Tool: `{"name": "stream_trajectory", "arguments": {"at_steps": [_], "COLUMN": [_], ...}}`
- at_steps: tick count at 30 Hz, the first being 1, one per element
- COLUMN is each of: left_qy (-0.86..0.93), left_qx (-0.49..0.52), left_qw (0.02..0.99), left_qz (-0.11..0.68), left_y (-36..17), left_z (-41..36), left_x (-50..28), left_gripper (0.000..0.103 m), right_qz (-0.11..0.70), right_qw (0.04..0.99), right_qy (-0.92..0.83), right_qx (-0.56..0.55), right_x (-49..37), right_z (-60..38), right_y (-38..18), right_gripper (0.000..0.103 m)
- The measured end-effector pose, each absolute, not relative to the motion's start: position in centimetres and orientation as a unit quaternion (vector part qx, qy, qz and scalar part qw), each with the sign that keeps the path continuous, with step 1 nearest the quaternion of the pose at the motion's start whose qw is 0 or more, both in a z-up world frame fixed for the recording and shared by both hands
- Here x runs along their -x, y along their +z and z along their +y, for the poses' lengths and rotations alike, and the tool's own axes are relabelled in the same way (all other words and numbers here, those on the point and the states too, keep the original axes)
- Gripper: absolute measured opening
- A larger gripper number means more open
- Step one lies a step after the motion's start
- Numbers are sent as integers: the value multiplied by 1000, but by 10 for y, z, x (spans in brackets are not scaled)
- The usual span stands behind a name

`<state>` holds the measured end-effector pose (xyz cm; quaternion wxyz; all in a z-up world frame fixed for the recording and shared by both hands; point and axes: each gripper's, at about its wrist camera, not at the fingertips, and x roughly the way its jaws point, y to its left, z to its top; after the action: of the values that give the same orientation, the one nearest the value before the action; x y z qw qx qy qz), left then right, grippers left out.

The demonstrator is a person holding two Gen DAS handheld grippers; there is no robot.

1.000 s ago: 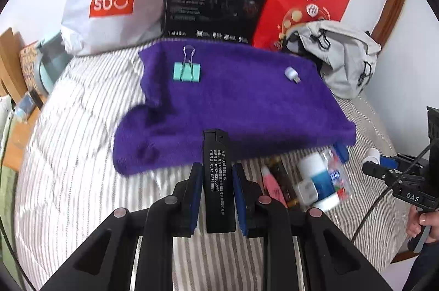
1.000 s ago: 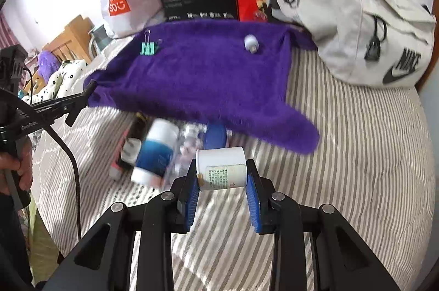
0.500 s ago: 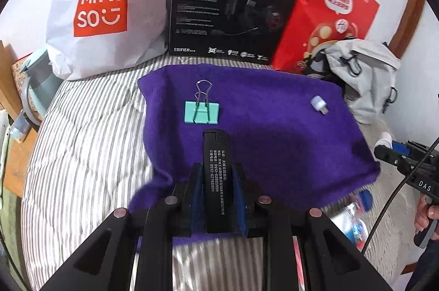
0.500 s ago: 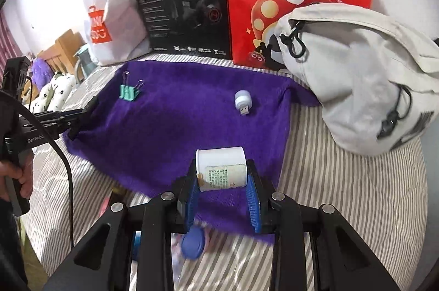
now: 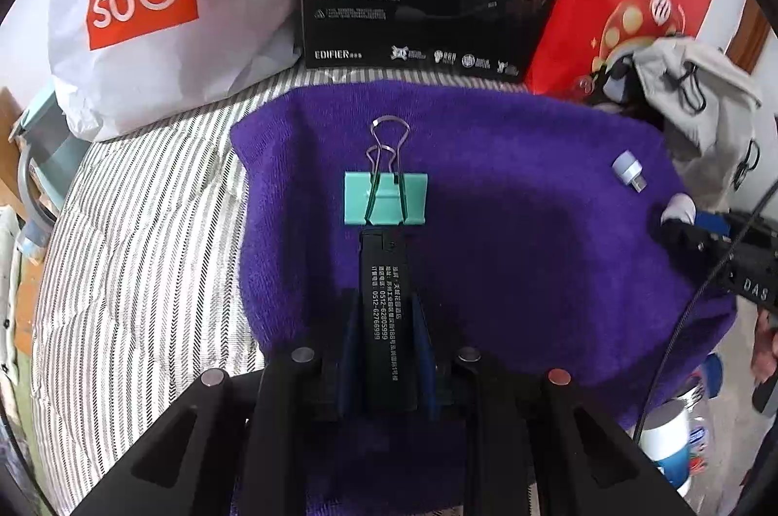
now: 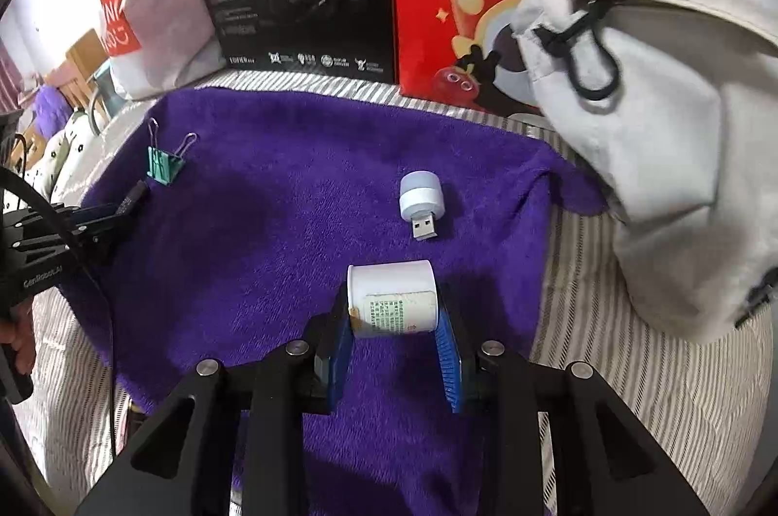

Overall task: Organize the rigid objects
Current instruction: 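Place the black case on the towel with the left gripper while the right gripper places the white bottle there, then grasp the pink highlighter with the left gripper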

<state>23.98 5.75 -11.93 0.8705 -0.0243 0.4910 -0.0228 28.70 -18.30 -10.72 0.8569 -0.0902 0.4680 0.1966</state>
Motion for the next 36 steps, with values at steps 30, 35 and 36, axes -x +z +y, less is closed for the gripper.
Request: {"name": "stream_trajectory", "arguments": {"at_steps": [30,35,36], "left_qy": [-1,-12,-17], "left_qx": [10,16,18], "left_qw": [879,882,881], "left_qz": [476,471,473], "left_y": [-96,-87,-88], "left_z": [47,42,38], "left_x": [-186,-160,-154], "left_gripper": [67,67,67], "right_qz": [476,461,458], "right_qw": [847,860,862], "right_qy": [201,197,195], "right_qx": [129,95,92], "right_x": [-271,-240,-231], "right_z": [-190,-212,-217], "right_y": [-112,-86,-81], "right_gripper": [47,47,47]}}
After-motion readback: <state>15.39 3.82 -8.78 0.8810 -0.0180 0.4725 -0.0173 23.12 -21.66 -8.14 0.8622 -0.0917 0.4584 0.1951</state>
